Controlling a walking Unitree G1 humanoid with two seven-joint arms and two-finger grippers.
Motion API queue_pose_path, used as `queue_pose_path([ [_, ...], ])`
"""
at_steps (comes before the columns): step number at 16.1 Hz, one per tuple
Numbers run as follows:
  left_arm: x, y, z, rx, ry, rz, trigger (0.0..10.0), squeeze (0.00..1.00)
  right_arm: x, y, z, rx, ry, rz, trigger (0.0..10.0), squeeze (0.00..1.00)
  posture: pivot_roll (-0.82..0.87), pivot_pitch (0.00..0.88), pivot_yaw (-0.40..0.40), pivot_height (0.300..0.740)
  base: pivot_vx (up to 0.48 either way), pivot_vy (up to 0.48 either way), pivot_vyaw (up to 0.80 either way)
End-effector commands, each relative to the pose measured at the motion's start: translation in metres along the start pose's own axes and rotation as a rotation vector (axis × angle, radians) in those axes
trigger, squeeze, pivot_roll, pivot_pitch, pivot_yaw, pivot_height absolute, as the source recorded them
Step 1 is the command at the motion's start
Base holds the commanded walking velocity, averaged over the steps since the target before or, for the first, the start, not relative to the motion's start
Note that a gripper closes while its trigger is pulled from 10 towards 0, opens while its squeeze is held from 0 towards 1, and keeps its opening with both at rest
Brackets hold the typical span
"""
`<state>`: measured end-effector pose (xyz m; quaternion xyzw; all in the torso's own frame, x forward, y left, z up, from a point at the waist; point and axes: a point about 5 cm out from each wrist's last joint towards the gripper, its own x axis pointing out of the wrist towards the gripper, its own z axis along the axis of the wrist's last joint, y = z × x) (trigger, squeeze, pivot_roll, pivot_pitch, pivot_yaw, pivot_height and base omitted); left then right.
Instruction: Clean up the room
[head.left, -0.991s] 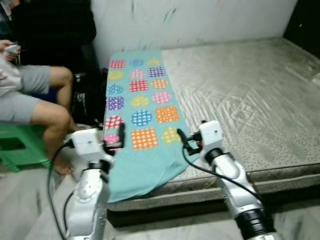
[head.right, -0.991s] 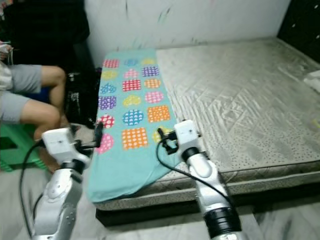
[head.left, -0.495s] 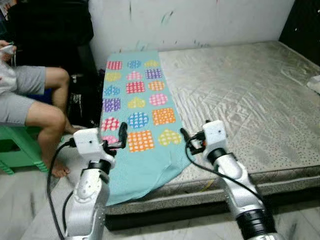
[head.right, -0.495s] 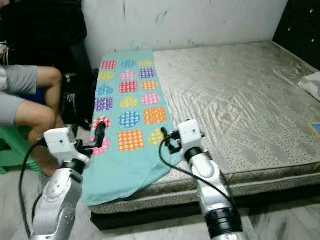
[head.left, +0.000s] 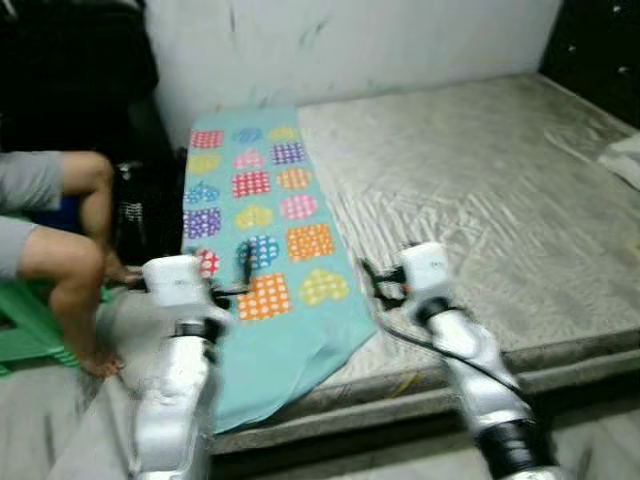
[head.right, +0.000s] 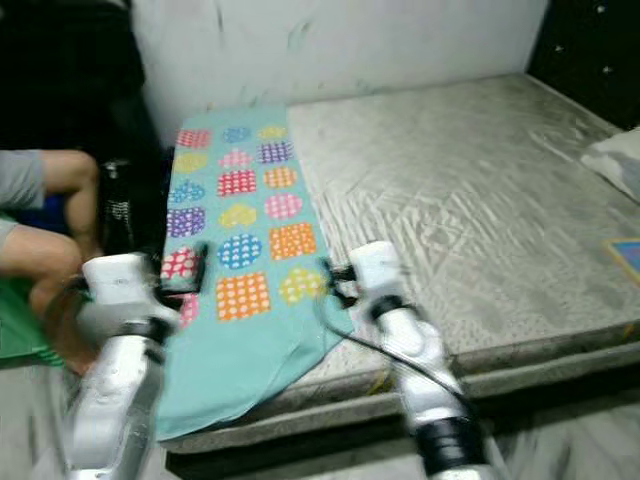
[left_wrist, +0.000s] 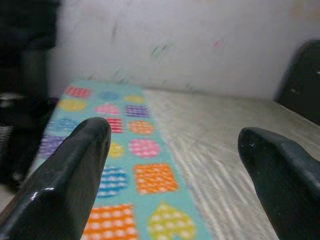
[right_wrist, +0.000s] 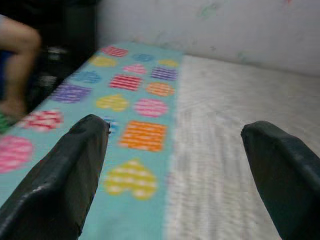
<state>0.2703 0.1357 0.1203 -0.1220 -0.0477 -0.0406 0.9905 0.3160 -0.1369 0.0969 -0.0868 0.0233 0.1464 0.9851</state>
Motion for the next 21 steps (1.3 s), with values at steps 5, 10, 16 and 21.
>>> queue_pose_path([
  [5, -0.0003, 0.0104, 0.0003, -0.002, 0.006, 0.083, 10.0, 0.0, 0.0041, 0.0102, 0.0054, 0.0, -0.02, 0.034, 10.0, 0.0, -0.17, 0.0, 0.059, 0.74, 0.175, 0.0, 0.0],
  [10, 0.0001, 0.0104, -0.0006, -0.026, 0.01, 0.078, 10.0, 0.0, 0.0038, 0.0095, 0.0022, 0.006, 0.001, 0.026, 10.0, 0.0, -0.17, 0.0, 0.057, 0.74, 0.0, 0.243, -0.48],
  [16, 0.0, 0.0121, 0.0004, -0.021, 0.003, 0.097, 10.0, 0.0, 0.0029, 0.0069, 0.0007, -0.005, 0.008, 0.028, 10.0, 0.0, -0.17, 0.0, 0.054, 0.74, 0.0, 0.48, 0.0],
  [21, -0.0009, 0.0121, 0.0043, -0.012, -0.022, 0.079, 10.0, 0.0, 0.0034, 0.0087, 0.0011, -0.012, 0.004, 0.046, 10.0, 0.0, -0.17, 0.0, 0.055, 0.74, 0.0, 0.0, 0.0],
])
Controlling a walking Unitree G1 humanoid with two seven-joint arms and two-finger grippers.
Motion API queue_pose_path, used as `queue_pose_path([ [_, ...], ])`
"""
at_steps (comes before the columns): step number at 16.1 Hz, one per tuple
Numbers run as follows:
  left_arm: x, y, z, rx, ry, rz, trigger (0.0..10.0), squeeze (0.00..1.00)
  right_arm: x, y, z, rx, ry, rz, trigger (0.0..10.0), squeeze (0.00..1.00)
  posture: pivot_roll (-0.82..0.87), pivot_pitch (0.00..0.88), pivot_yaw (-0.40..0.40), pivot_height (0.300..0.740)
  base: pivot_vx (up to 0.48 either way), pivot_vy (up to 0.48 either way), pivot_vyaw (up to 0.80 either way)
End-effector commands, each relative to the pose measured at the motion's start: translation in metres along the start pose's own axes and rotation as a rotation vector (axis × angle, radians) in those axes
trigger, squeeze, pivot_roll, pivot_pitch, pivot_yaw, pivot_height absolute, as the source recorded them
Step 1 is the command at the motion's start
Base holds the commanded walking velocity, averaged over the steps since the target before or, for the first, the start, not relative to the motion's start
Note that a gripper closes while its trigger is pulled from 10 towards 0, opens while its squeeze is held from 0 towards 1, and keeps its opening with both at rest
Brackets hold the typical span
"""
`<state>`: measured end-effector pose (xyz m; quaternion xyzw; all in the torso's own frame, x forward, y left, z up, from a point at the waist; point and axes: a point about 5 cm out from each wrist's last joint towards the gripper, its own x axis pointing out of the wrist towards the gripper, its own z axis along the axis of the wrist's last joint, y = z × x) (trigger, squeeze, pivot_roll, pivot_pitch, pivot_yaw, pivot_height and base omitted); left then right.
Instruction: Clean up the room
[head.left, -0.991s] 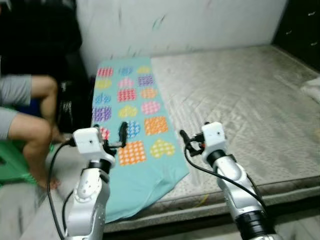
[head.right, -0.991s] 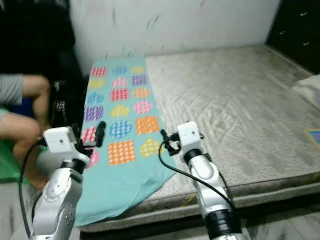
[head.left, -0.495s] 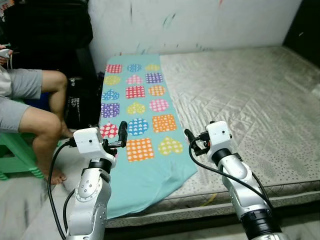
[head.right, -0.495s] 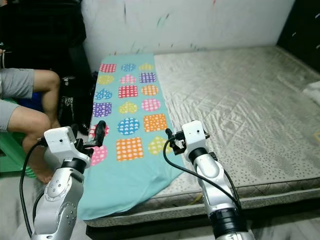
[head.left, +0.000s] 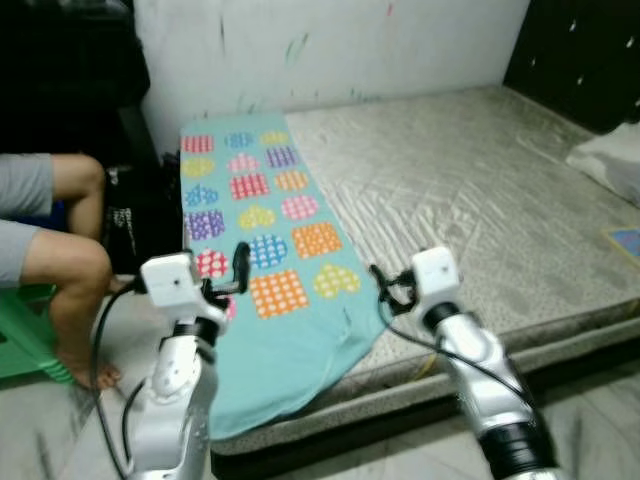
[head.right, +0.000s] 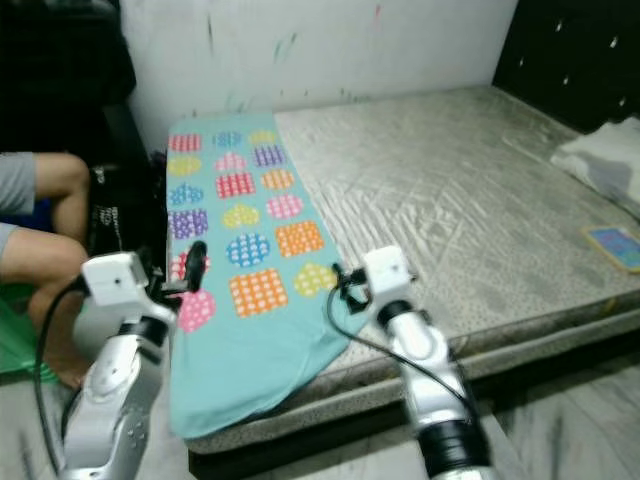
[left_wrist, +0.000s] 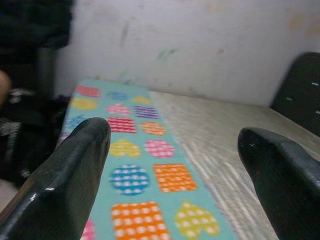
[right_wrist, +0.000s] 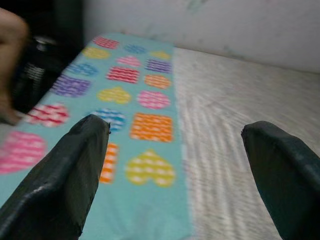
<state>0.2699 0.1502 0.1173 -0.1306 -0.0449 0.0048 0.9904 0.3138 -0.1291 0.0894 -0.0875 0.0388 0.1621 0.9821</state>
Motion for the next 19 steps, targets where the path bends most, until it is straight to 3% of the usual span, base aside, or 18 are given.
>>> queue_pose_path([
  [1, 0.0004, -0.0027, 0.0036, 0.001, -0.017, -0.014, 10.0, 0.0, 0.0024, -0.0002, 0.0077, -0.018, -0.028, 0.013, 10.0, 0.0, -0.17, 0.0, 0.055, 0.74, 0.0, 0.0, 0.0],
  [4, -0.0002, -0.002, 0.0049, 0.003, -0.022, -0.025, 10.0, 0.0, 0.0024, -0.0009, 0.0065, 0.006, -0.024, 0.004, 10.0, 0.0, -0.16, 0.0, 0.058, 0.74, 0.0, 0.0, 0.0],
  [19, 0.0, -0.0026, 0.004, 0.007, -0.013, -0.037, 10.0, 0.0, 0.0017, -0.0038, 0.0048, -0.011, -0.022, 0.001, 10.0, 0.0, -0.17, 0.0, 0.059, 0.74, 0.294, 0.0, 0.0],
])
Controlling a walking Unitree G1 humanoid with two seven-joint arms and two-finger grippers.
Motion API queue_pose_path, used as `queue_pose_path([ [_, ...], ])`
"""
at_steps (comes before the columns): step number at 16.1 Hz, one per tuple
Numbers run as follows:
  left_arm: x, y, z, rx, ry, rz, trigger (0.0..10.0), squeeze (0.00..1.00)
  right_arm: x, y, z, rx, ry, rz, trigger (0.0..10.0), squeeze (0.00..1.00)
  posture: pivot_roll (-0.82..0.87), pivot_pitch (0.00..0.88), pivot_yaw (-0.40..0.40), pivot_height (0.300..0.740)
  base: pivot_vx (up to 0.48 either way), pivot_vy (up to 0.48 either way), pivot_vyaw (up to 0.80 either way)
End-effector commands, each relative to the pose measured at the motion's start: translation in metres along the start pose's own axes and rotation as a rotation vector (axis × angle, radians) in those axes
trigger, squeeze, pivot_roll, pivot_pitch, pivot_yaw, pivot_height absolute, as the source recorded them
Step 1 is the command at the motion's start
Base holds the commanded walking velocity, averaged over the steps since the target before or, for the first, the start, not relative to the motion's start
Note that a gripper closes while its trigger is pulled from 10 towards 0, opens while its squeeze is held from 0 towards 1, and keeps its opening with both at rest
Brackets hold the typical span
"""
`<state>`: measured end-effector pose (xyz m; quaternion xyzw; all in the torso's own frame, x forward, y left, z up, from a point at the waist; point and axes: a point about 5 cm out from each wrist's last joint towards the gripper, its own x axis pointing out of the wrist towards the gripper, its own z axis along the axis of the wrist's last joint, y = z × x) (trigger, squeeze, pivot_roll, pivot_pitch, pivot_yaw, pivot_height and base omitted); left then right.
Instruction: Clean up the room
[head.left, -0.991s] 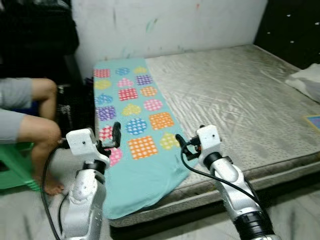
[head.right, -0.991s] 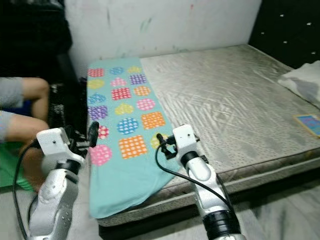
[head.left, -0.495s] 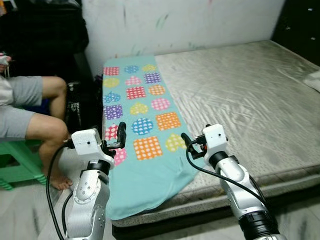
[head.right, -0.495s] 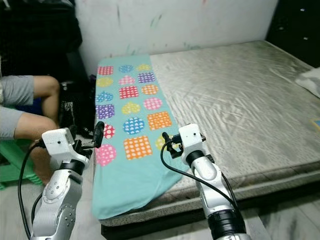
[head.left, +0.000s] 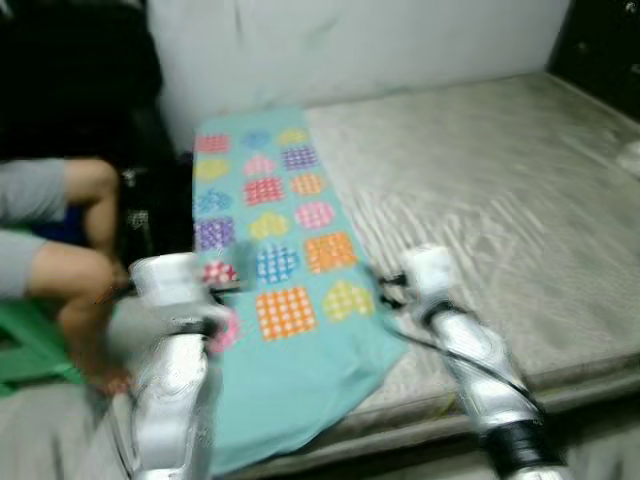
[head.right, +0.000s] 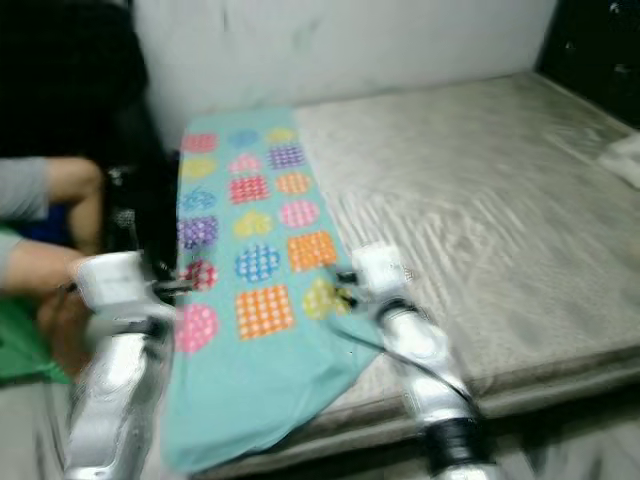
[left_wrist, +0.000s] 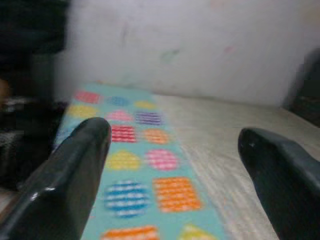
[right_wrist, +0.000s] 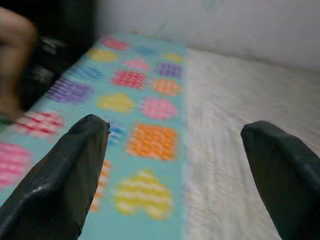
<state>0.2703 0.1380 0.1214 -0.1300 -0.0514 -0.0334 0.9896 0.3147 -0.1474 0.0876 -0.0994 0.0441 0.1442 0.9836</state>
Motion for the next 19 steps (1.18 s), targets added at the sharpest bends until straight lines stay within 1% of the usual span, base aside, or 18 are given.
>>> queue_pose_path([
  [1, -0.001, 0.01, 0.003, 0.008, -0.008, 0.04, 10.0, 0.0, 0.006, 0.013, 0.01, 0.008, -0.039, 0.035, 10.0, 0.0, -0.17, 0.0, 0.059, 0.74, 0.0, 0.0, 0.0],
  [2, -0.001, 0.01, 0.002, -0.004, -0.005, 0.043, 10.0, 0.0, 0.005, 0.013, 0.009, 0.006, -0.037, 0.033, 10.0, 0.0, -0.17, 0.0, 0.059, 0.74, 0.0, 0.0, 0.0],
  [6, -0.001, 0.012, -0.001, 0.001, 0.012, 0.066, 10.0, 0.0, 0.005, 0.009, 0.007, 0.0, -0.031, 0.014, 10.0, 0.0, -0.16, 0.0, 0.057, 0.74, 0.0, 0.0, 0.0],
  [8, -0.003, 0.016, 0.0, 0.006, 0.017, 0.1, 10.0, 0.0, 0.004, 0.008, 0.007, -0.007, -0.024, 0.011, 10.0, 0.0, -0.15, 0.0, 0.048, 0.74, 0.0, 0.0, 0.0],
  [9, -0.007, 0.022, 0.0, 0.041, 0.027, 0.141, 10.0, 0.0, 0.003, 0.005, 0.004, -0.018, -0.003, 0.006, 10.0, 0.0, -0.14, 0.0, 0.04, 0.74, 0.0, 0.0, 0.0],
  [10, -0.01, 0.024, 0.001, 0.048, 0.031, 0.154, 10.0, 0.0, 0.001, 0.005, 0.004, -0.019, 0.003, 0.008, 10.0, 0.0, -0.13, 0.0, 0.038, 0.74, 0.0, 0.0, 0.0],
  [12, -0.033, 0.044, 0.003, 0.096, 0.061, 0.235, 10.0, 0.0, -0.007, -0.005, -0.004, -0.043, 0.049, -0.006, 10.0, 0.0, -0.12, 0.0, 0.03, 0.74, 0.0, 0.0, 0.0],
  [14, -0.047, 0.056, 0.008, 0.105, 0.083, 0.281, 10.0, 0.0, -0.013, -0.012, -0.006, -0.034, 0.063, -0.013, 10.0, 0.0, -0.11, 0.006, 0.028, 0.74, 0.0, 0.0, 0.0],
  [15, -0.051, 0.061, 0.009, 0.117, 0.094, 0.292, 10.0, 0.0, -0.015, -0.016, -0.006, -0.018, 0.061, -0.025, 10.0, 0.0, -0.1, 0.026, 0.03, 0.74, 0.0, 0.0, 0.0],
  [18, -0.051, 0.064, 0.013, 0.119, 0.096, 0.298, 10.0, 0.0, -0.016, -0.021, -0.005, 0.019, 0.058, -0.044, 10.0, 0.0, -0.09, 0.04, 0.031, 0.74, 0.0, 0.0, 0.0],
  [19, -0.05, 0.063, 0.014, 0.116, 0.093, 0.294, 10.0, 0.0, -0.016, -0.021, -0.005, 0.034, 0.056, -0.046, 10.0, 0.0, -0.09, 0.041, 0.028, 0.74, 0.0, 0.0, -0.8],
])
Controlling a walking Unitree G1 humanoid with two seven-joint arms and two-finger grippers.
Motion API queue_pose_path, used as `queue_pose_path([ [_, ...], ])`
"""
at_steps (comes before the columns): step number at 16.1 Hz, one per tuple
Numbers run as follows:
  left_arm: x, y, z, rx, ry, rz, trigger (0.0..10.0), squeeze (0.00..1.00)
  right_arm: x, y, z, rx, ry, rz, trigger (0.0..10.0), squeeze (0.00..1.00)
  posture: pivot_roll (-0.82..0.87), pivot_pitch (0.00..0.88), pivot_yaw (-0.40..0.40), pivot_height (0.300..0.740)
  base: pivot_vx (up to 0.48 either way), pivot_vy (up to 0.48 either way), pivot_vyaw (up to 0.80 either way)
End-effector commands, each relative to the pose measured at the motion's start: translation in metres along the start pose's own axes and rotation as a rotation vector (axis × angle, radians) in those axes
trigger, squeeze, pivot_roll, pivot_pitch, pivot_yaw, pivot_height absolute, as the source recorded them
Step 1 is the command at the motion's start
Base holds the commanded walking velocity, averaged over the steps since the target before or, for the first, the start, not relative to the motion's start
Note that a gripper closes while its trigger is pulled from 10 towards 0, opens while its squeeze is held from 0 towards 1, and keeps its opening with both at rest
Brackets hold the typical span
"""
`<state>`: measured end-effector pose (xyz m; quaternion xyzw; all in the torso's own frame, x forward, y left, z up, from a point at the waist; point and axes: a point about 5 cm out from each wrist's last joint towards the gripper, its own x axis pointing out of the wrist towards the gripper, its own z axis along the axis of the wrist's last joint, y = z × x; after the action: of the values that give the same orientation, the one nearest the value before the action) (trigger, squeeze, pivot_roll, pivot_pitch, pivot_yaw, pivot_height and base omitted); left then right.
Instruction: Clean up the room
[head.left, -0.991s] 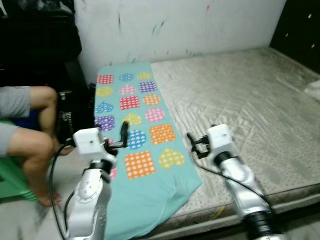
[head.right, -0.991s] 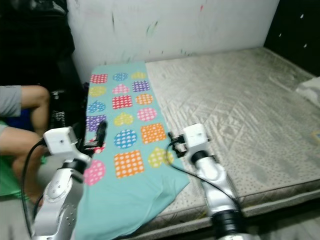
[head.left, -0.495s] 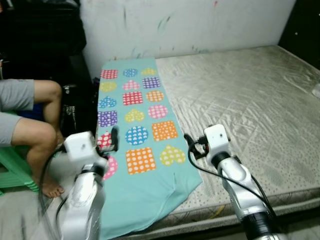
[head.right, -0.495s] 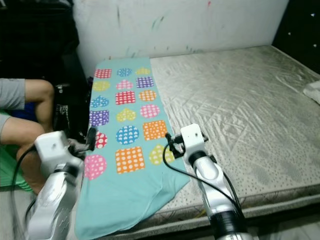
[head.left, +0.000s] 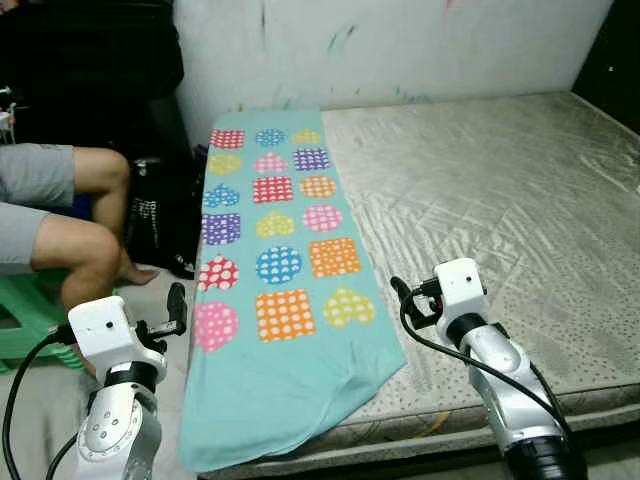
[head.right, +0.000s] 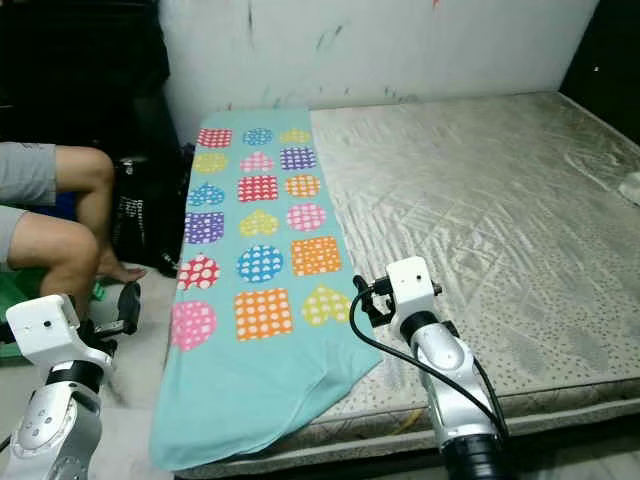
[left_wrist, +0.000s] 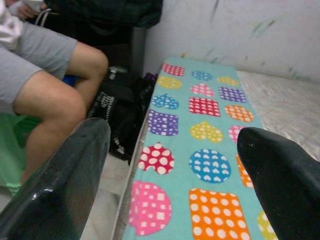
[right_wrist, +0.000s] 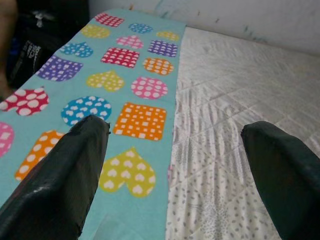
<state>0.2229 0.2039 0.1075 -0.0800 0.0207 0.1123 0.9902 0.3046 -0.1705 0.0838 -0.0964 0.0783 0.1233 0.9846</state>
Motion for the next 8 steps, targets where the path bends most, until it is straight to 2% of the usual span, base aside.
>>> queue_pose_path([
  [1, 0.002, -0.001, 0.007, 0.002, -0.017, -0.011, 10.0, 0.0, 0.0, -0.004, 0.005, 0.015, -0.017, -0.011, 10.0, 0.0, -0.09, 0.042, 0.027, 0.74, 0.0, 0.0, -0.8],
  [2, 0.001, -0.002, 0.008, 0.001, -0.014, -0.012, 10.0, 0.0, -0.001, -0.004, 0.007, 0.011, -0.018, -0.012, 10.0, 0.0, -0.1, 0.044, 0.025, 0.74, 0.0, 0.0, -0.8],
  [6, 0.005, -0.005, 0.014, -0.015, -0.025, -0.014, 10.0, 0.0, 0.001, -0.004, 0.014, 0.001, -0.035, 0.019, 10.0, 0.0, -0.1, 0.046, 0.007, 0.74, 0.0, 0.0, 0.0],
  [8, 0.005, -0.005, 0.015, -0.011, -0.026, -0.012, 10.0, 0.0, 0.002, 0.0, 0.017, -0.048, -0.047, 0.047, 10.0, 0.0, -0.09, 0.046, 0.007, 0.74, 0.0, 0.0, 0.0],
])
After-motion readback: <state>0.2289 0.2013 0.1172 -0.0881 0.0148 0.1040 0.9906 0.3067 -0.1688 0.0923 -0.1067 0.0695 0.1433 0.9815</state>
